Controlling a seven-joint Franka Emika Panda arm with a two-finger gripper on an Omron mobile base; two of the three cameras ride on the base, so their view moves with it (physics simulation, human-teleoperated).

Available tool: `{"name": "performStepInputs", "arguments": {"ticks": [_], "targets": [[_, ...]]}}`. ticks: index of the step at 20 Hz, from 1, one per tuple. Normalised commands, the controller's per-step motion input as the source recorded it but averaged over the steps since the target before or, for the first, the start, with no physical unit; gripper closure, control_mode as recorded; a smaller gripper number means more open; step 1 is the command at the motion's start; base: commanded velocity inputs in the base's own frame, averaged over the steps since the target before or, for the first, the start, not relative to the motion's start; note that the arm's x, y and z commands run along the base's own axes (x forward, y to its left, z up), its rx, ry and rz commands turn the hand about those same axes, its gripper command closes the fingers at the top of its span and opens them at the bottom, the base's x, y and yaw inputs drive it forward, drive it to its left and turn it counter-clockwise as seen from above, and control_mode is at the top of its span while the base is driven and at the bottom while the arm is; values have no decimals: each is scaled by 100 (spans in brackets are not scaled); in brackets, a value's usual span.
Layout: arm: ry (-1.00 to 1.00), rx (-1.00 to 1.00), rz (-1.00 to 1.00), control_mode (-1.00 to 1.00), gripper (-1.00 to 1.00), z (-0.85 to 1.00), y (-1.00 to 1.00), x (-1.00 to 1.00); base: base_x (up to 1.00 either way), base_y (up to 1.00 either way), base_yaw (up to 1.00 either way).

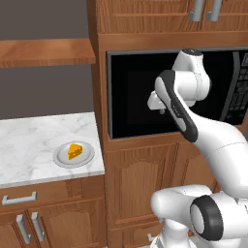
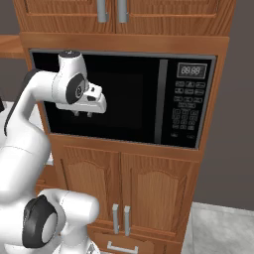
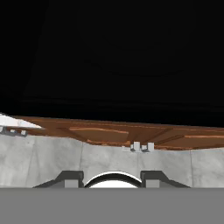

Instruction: Pick the cheese from the counter and place it in the microwave. Then turn on the microwave.

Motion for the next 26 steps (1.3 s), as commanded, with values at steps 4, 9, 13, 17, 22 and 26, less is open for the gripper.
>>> {"name": "performStepInputs", "arguments": {"ticks": [4,9,13,17,22,26], "targets": [[-2,-1,0,-100,-100,0,-2,-1,0,0,0],[-8,-5,0,-100,-100,0,-10,-19,0,0,0],[-9,-4,0,-100,-100,2,-26,-30,0,0,0],[-10,-4,0,-100,-100,4,-32,-32,0,0,0],[-10,-1,0,-100,-100,6,-38,-34,0,0,0],[-11,0,0,-100,-100,9,-40,-33,0,0,0]]}}
